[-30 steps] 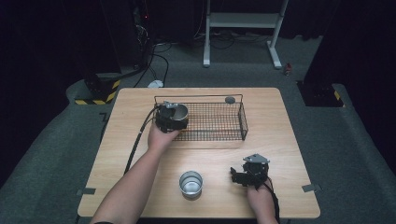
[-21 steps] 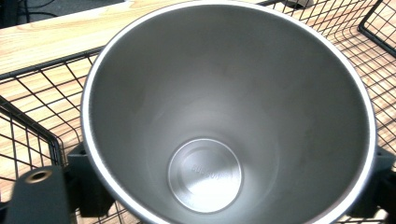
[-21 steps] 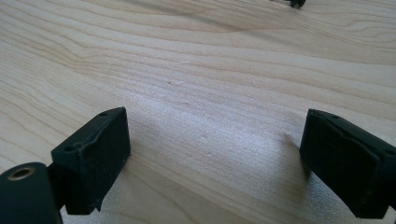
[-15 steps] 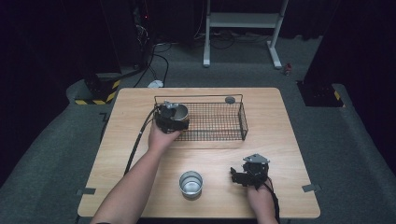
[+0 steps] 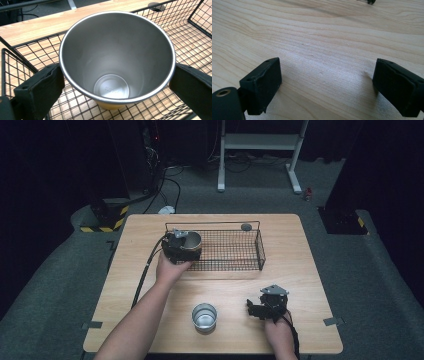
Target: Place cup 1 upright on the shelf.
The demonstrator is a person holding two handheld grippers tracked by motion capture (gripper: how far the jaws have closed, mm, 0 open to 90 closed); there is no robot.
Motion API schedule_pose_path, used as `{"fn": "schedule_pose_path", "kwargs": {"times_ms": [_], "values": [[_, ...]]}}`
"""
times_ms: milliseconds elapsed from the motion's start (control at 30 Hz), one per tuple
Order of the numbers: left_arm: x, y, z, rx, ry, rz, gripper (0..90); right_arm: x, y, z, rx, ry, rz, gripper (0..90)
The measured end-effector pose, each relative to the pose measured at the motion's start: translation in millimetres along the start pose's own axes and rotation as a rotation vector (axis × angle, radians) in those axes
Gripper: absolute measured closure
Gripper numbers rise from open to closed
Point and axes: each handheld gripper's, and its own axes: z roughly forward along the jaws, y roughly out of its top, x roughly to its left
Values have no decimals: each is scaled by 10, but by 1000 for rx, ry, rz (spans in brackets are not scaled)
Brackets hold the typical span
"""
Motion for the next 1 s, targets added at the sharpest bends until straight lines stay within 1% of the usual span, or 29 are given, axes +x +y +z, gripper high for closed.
{"fn": "schedule_pose_path", "kwargs": {"times_ms": [267,367,500,767,867,1000], "values": [[42,-42,-57,10,12,-2,5,0,0,0,0,0,0,86],[69,-55,-95,-2,-2,-20,5,-1,0,0,0,0,-2,86],[80,-74,-129,2,-4,-7,5,0,0,0,0,0,0,85],[123,-109,-191,-3,-21,-26,5,0,0,0,0,0,0,86],[128,-118,-209,-1,-21,-17,3,0,0,0,0,0,0,86],[129,-147,-249,-9,-26,-19,3,-2,0,1,-1,-1,-3,85]]}}
